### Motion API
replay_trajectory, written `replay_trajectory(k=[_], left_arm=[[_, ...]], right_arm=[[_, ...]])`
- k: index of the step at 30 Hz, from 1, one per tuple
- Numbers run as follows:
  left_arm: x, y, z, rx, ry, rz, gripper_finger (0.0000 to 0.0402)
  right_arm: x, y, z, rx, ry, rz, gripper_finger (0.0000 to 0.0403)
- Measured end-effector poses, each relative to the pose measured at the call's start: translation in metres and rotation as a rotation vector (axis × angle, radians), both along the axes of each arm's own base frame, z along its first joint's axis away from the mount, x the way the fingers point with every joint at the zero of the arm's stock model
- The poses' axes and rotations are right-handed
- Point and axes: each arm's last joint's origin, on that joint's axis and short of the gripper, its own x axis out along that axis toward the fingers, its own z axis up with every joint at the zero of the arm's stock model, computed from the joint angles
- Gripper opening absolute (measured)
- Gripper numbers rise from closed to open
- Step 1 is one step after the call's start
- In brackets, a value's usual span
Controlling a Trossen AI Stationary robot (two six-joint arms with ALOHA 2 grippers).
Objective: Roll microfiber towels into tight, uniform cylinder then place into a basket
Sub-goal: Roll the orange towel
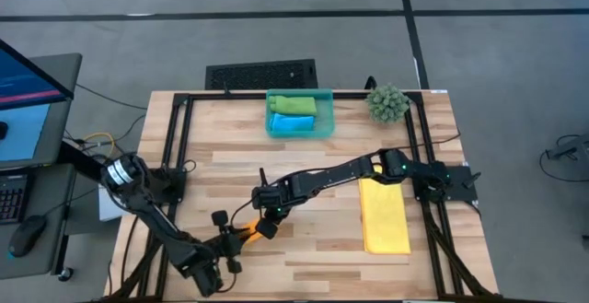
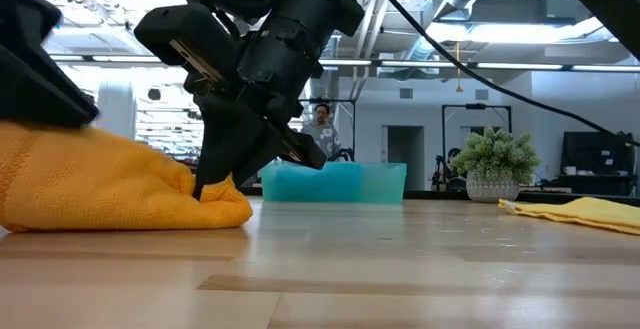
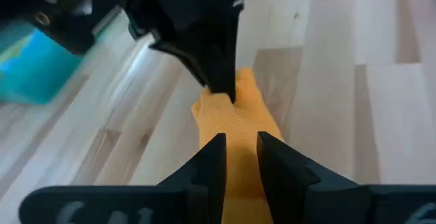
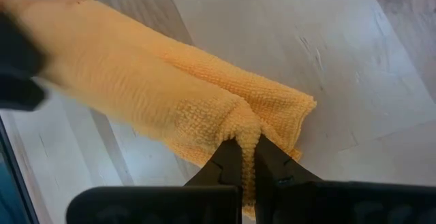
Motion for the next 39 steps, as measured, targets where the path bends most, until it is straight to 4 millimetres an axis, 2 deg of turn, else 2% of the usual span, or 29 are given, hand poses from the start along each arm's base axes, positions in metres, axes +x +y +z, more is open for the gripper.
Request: replay_trajectory(k=[4,13,19,27,34,39], left_arm=[[0.004,0.005,-0.007,-0.059,0.065,0.049,0.0077],[0.003,0.006,-0.012,-0.165,0.070,0.111,0.0077],[-0.007,0.021,-0.032,-0.221,0.055,0.151,0.0077],[-0.009,0.016,-0.035,-0.272,0.027,0.127,0.0077],[-0.009,0.016,-0.036,-0.280,0.039,0.120,0.0077],[-0.009,0.016,-0.036,-0.279,0.042,0.119,0.0077]], right_arm=[[0.000,0.001,0.000,-0.007,-0.004,0.016,0.0021],[-0.001,0.004,0.000,-0.014,-0.009,0.034,0.0022],[-0.001,0.004,0.000,-0.015,-0.011,0.039,0.0032],[0.000,0.004,0.001,-0.029,-0.025,0.075,0.0031],[0.003,0.005,0.011,-0.046,-0.048,0.121,0.0046],[0.003,0.006,0.028,-0.076,-0.033,0.188,0.0048]])
